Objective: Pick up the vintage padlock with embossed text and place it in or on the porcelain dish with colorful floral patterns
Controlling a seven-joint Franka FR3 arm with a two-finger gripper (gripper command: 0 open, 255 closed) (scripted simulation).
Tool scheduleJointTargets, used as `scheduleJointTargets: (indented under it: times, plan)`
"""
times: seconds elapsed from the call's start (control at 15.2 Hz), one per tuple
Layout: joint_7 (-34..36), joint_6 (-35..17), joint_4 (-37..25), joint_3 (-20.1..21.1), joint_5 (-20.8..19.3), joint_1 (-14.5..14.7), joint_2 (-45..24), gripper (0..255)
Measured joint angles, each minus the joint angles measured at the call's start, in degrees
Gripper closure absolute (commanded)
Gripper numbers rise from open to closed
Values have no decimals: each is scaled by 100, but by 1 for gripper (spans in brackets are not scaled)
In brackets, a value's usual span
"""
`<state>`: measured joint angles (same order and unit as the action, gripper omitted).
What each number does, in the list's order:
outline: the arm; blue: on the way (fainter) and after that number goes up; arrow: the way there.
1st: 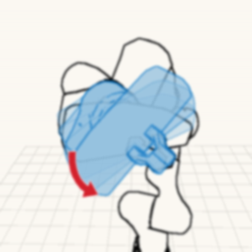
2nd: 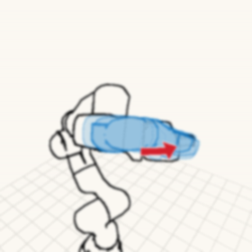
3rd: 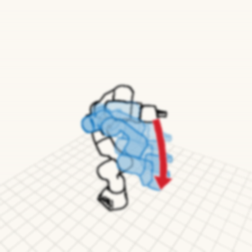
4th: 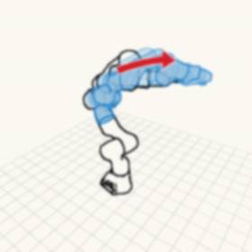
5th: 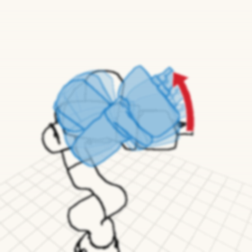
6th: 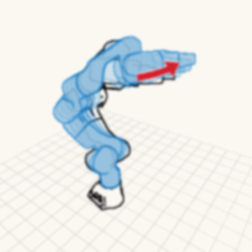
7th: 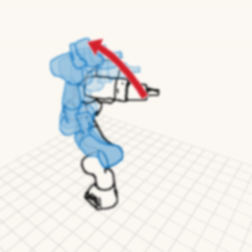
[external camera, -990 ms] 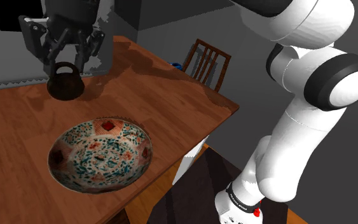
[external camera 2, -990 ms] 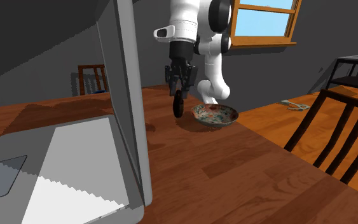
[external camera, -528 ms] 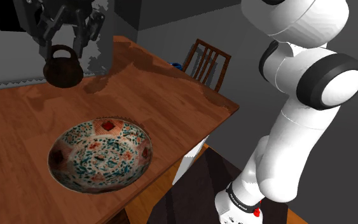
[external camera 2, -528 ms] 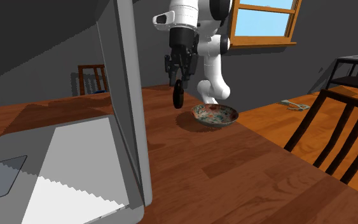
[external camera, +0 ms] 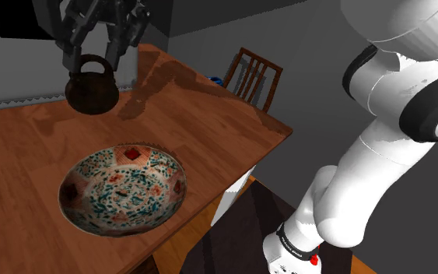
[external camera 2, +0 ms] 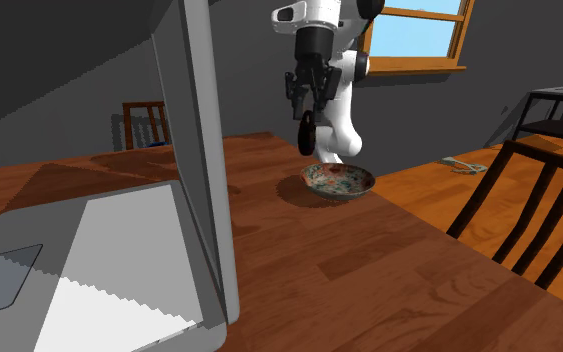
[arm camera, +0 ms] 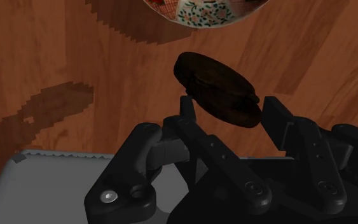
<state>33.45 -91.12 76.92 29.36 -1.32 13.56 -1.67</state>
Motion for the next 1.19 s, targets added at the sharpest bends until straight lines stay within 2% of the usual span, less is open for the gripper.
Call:
scheduleJointTargets:
  times: [0.46, 1.19]
  plan:
    - [248, 209, 755, 59, 509, 102, 1111, 255]
    - [128, -599, 2090, -41, 792, 156, 1692, 255]
